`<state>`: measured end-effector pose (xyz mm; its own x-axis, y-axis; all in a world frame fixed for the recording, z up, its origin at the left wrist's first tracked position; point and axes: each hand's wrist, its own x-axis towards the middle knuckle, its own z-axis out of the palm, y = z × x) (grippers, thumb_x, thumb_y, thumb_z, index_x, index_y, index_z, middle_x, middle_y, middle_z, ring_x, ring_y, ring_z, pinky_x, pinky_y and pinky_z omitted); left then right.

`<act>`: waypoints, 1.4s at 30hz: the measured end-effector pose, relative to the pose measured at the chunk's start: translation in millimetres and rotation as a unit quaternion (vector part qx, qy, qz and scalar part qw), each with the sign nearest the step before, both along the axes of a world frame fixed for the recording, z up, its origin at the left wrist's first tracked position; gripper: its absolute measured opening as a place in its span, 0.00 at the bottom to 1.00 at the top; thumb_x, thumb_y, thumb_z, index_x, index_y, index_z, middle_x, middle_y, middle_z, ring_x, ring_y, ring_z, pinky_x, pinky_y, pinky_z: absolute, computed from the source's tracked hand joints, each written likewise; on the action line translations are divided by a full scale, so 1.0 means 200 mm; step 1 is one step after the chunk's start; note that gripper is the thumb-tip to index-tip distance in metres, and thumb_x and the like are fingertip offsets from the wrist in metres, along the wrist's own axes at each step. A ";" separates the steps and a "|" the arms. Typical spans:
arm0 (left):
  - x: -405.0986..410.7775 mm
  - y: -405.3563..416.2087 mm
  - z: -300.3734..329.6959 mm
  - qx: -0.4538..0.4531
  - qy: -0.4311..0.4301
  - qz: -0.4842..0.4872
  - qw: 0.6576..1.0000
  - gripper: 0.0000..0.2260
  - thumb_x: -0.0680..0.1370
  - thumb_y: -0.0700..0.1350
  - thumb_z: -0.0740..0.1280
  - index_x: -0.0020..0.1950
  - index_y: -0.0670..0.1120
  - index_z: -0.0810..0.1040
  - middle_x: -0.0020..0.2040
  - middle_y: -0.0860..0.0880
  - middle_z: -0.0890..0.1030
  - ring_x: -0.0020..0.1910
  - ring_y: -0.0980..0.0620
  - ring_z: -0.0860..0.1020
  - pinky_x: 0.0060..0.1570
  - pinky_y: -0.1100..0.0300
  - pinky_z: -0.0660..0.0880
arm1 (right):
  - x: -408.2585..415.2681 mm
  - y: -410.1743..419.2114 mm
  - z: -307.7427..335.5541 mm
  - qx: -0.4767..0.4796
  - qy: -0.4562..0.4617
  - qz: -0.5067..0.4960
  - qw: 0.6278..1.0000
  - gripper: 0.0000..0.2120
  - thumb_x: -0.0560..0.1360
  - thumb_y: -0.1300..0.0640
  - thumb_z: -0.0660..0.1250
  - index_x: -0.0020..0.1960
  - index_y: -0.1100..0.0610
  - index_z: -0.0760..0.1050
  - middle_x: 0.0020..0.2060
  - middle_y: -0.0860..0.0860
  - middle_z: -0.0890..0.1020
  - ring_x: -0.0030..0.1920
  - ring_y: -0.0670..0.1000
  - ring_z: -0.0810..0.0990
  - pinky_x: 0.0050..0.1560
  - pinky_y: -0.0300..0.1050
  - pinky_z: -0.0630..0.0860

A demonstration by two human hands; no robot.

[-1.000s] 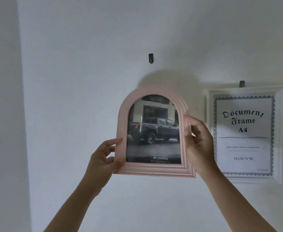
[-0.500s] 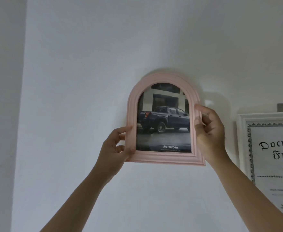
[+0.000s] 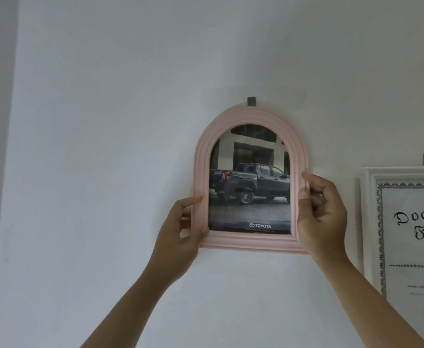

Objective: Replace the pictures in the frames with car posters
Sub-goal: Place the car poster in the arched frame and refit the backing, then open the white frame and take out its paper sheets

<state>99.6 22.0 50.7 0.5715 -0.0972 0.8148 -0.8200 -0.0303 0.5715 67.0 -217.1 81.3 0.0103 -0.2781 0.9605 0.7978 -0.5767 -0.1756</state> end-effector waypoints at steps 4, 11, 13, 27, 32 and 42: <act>-0.03 -0.02 -0.04 0.000 -0.038 0.057 0.998 0.22 0.76 0.37 0.66 0.62 0.60 0.69 0.58 0.57 0.69 0.56 0.62 0.73 0.48 0.69 0.78 | -0.01 0.02 -0.07 0.015 -0.003 -0.065 0.998 0.13 0.75 0.61 0.63 0.59 0.55 0.75 0.51 0.54 0.75 0.38 0.47 0.76 0.42 0.33 0.74; -0.10 -0.04 -0.05 -0.021 -0.039 0.129 0.991 0.22 0.74 0.37 0.67 0.60 0.60 0.70 0.56 0.59 0.67 0.57 0.68 0.69 0.56 0.65 0.70 | -0.12 0.03 -0.10 -0.026 0.032 -0.128 0.991 0.16 0.73 0.63 0.63 0.60 0.59 0.76 0.54 0.55 0.74 0.52 0.54 0.78 0.56 0.40 0.76; -0.15 -0.07 -0.05 -0.031 -0.061 0.180 0.981 0.20 0.73 0.37 0.67 0.62 0.54 0.72 0.58 0.54 0.68 0.60 0.61 0.69 0.60 0.63 0.67 | -0.19 0.01 -0.10 -0.029 0.046 -0.138 0.989 0.17 0.71 0.61 0.63 0.60 0.59 0.76 0.55 0.55 0.75 0.55 0.53 0.77 0.58 0.44 0.75; -0.50 -0.82 -0.21 0.042 -0.124 -0.012 0.991 0.18 0.72 0.40 0.65 0.62 0.49 0.72 0.58 0.58 0.68 0.58 0.60 0.71 0.58 0.71 0.69 | -0.60 -0.67 -0.23 0.119 0.091 -0.234 0.961 0.20 0.70 0.59 0.61 0.62 0.58 0.73 0.56 0.56 0.73 0.54 0.49 0.73 0.56 0.44 0.70; -0.47 -1.05 -0.30 0.108 -0.030 -0.074 0.991 0.20 0.74 0.42 0.66 0.64 0.55 0.70 0.58 0.63 0.68 0.58 0.64 0.71 0.55 0.72 0.70 | -0.68 -0.96 -0.34 0.148 0.177 -0.272 0.934 0.24 0.71 0.54 0.63 0.67 0.51 0.70 0.62 0.57 0.69 0.62 0.54 0.71 0.64 0.51 0.69; -0.40 -1.18 -0.32 0.081 0.006 -0.087 0.993 0.26 0.70 0.27 0.64 0.53 0.58 0.74 0.54 0.50 0.75 0.47 0.56 0.78 0.46 0.65 0.77 | -0.66 -1.12 -0.46 0.136 0.243 -0.203 0.939 0.18 0.75 0.59 0.67 0.62 0.47 0.72 0.57 0.51 0.69 0.52 0.45 0.71 0.62 0.46 0.67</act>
